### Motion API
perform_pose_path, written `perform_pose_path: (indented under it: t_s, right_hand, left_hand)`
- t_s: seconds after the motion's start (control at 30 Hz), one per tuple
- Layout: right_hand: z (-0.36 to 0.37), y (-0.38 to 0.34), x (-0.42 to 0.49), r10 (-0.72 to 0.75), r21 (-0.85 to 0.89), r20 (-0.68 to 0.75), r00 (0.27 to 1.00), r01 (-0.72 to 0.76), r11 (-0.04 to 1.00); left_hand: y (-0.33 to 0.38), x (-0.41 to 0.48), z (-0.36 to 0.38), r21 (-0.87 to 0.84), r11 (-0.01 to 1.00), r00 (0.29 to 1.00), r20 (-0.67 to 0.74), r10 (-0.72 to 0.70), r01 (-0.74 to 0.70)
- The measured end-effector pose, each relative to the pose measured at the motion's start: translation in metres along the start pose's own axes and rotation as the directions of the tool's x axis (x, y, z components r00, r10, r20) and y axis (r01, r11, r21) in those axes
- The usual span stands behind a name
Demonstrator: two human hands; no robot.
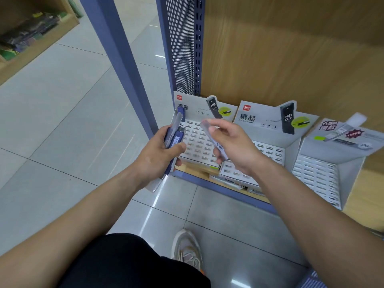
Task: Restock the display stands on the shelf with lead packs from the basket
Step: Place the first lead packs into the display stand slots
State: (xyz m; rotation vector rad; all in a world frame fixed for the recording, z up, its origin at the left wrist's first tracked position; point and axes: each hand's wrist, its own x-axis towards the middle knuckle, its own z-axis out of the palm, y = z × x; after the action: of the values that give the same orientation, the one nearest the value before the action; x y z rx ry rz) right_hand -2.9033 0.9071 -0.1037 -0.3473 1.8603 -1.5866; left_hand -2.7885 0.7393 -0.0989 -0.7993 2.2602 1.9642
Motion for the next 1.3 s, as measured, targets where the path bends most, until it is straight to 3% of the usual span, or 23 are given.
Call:
perform_pose_path:
  t_s: [0.27,0.53,0.67,0.87,1.0,1.3]
  right_hand:
    - [-0.001,0.005,0.015,-0.005,0.055,-0.023,1.000,0.006,0.998]
    - [-0.010,0.018,0.056,-0.074,-0.300,-0.296,0.952,-0.019,0.954]
    - [-0.004,0.016,0.083,-0.122,-0.426,-0.282,0.951,-0.010,0.905]
    - [0.007,0.021,0.101,-0.418,-0.714,-0.219,0.881,0.147,0.684]
    - [0.012,0.024,0.106,-0.427,-0.628,-0.254,0.868,0.188,0.755]
    - [0.019,0.025,0.123,-0.456,-0.699,-0.179,0.872,0.214,0.682]
  left_hand:
    - [-0.005,-0.012,-0.014,-0.038,0.999,1.000,-0.019,-0.005,0.005]
    - [-0.013,-0.011,-0.021,0.079,0.997,1.000,0.024,-0.017,0.015]
    - [-0.016,-0.007,-0.022,0.099,0.995,0.999,0.044,-0.027,0.023]
    - [-0.020,-0.002,-0.023,0.078,0.997,0.999,0.043,-0.030,0.027]
    - [-0.022,0.000,-0.025,0.070,0.997,0.998,0.037,-0.045,0.042]
    - [-0.024,0.001,-0.028,0.068,0.997,0.999,0.028,-0.041,0.039]
